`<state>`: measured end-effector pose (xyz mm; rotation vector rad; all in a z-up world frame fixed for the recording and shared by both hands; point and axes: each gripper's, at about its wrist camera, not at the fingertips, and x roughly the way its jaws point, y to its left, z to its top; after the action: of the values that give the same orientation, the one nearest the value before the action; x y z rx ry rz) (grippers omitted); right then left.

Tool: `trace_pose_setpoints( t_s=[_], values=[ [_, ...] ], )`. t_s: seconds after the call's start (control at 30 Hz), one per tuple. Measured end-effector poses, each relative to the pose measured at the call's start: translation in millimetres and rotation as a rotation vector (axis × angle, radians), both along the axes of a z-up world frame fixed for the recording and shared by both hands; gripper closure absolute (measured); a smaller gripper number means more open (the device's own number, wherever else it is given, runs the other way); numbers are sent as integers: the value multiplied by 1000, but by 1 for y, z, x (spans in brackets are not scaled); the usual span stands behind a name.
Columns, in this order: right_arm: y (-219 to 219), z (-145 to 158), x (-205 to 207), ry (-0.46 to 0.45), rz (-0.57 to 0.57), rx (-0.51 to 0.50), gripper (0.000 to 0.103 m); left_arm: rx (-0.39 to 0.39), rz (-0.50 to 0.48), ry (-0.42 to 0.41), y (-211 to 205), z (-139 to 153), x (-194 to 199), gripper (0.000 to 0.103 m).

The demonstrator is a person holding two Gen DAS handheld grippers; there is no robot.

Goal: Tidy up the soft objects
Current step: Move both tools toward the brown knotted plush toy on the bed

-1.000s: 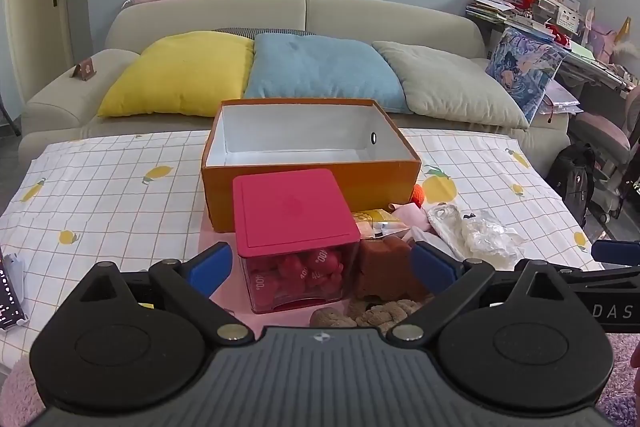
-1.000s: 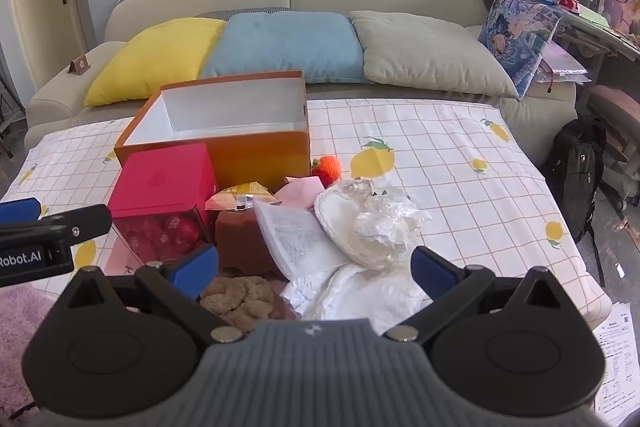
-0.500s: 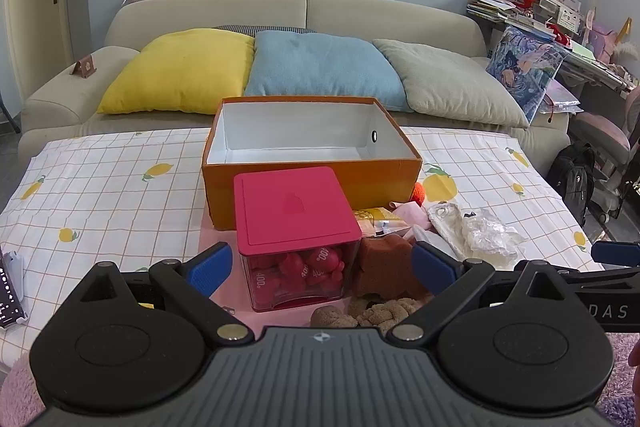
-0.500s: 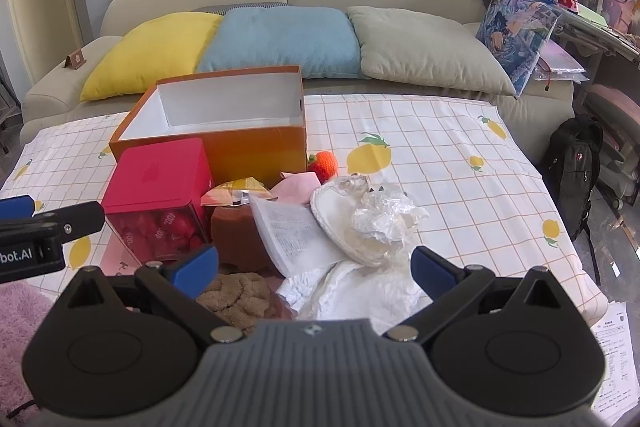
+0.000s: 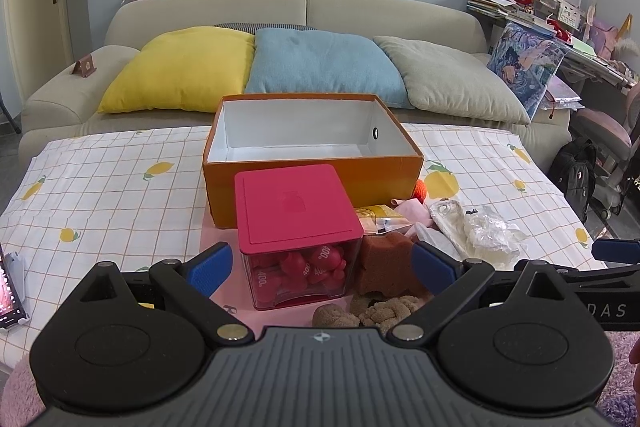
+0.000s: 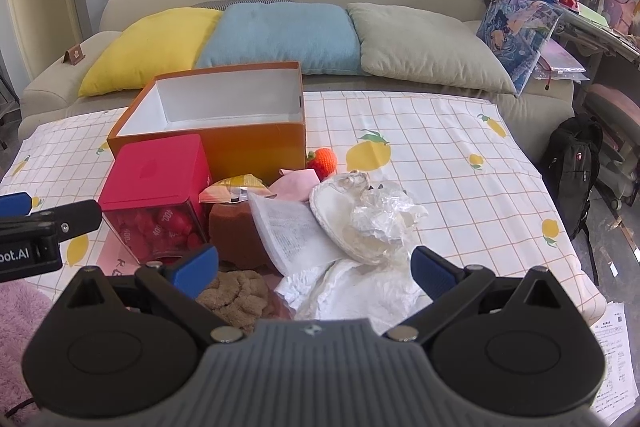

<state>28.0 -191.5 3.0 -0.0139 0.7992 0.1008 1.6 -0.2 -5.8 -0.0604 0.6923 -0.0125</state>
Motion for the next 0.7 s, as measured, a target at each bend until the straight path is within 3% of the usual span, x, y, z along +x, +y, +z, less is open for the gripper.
trace_pose_setpoints(
  t_s=[0.7],
  values=[
    [3, -5, 3, 30, 9, -9, 3, -2, 8, 13, 3, 1, 2, 0]
  ],
)
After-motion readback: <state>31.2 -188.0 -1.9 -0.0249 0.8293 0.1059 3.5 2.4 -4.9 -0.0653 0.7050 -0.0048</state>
